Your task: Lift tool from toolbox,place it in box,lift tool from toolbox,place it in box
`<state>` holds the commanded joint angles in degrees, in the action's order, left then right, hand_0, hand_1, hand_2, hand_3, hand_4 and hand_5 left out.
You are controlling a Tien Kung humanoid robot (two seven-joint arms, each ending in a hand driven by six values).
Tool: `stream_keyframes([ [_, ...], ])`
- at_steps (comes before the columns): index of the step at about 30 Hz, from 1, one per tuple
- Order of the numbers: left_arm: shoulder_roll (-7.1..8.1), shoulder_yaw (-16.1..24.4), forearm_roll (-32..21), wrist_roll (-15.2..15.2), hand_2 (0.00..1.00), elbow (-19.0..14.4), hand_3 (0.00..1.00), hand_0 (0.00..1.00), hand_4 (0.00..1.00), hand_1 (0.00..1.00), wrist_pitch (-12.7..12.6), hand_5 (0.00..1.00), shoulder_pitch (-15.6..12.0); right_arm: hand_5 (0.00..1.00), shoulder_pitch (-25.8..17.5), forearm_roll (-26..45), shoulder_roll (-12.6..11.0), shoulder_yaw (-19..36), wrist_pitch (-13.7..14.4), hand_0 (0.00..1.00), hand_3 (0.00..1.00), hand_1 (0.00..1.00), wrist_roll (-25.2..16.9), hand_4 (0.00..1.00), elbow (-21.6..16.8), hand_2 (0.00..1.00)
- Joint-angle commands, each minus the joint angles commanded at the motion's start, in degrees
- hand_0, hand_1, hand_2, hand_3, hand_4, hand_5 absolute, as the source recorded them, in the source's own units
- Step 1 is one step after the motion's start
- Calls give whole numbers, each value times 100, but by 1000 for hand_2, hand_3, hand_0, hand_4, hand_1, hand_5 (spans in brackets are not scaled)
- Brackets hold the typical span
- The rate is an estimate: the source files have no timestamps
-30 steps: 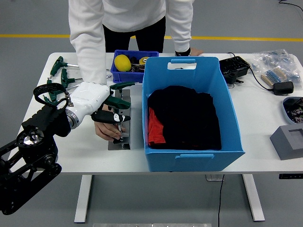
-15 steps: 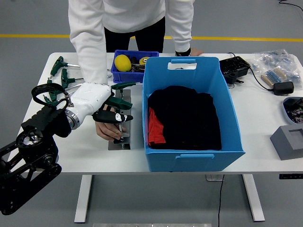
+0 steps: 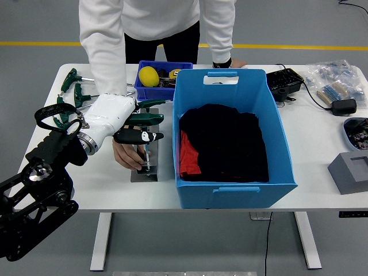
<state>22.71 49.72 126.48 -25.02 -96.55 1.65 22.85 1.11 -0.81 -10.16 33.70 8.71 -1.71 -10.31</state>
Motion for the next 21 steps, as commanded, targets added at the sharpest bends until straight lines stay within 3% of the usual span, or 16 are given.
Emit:
stream_keyframes([
  [2,1,-7,43,79,82,11,110,200,998,57,-146,739,5,784,6,16,0,-10,1,707,619,673,-5,873,0,744],
  [3,1,-9,65,105,63,17,83,187,998,36,-212,670,6,785,8,29,0,-18,0,707,617,672,-8,873,0,745],
  [17,28,-1,207,357,18,15,39,169,998,2,-984,602,34,785,17,94,4,-87,3,706,618,672,-18,873,0,743],
  [20,43,8,193,360,18,-18,39,169,998,2,-1023,602,61,785,17,95,4,-90,4,706,618,672,-19,873,0,743],
  [21,49,9,190,359,11,-26,30,163,827,2,-1027,538,72,785,17,92,3,-91,4,706,618,672,-20,873,0,743],
])
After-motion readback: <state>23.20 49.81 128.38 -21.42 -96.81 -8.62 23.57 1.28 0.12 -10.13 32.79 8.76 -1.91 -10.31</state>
